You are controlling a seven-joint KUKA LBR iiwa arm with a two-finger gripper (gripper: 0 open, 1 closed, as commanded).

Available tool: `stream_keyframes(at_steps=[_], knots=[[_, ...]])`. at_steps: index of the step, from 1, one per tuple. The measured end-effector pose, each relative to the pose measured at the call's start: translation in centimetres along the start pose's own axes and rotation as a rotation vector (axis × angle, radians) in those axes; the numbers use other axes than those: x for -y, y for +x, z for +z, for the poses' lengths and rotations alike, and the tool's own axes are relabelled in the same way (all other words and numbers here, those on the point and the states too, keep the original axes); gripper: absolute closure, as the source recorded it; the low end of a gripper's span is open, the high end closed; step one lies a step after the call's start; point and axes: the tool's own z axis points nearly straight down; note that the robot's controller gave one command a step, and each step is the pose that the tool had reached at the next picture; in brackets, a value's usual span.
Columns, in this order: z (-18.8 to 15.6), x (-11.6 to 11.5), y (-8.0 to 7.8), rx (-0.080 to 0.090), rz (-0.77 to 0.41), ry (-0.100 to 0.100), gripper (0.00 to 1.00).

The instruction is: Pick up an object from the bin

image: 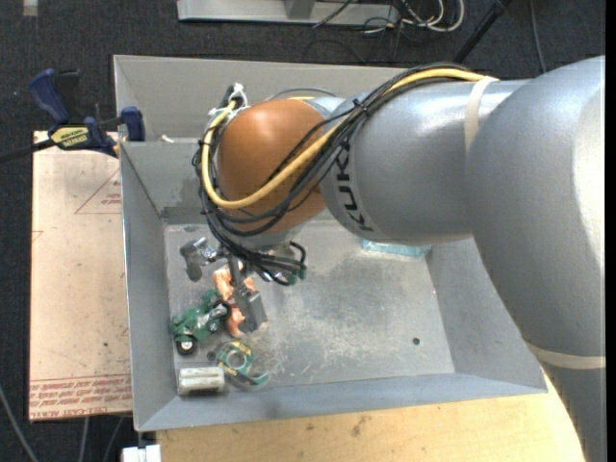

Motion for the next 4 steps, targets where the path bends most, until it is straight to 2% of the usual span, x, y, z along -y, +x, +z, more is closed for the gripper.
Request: stream_keyframes(at_steps=[1,2,4], knots=[[6.6,-0.58,-0.75,-0.003,-0.302,-0.002,0.0],[6.45,-0.77,-1.38,0.0,-0.351,-0.003,1.0],[6.4,-0.77,-1.39,0.0,-0.35,-0.003,1.0]])
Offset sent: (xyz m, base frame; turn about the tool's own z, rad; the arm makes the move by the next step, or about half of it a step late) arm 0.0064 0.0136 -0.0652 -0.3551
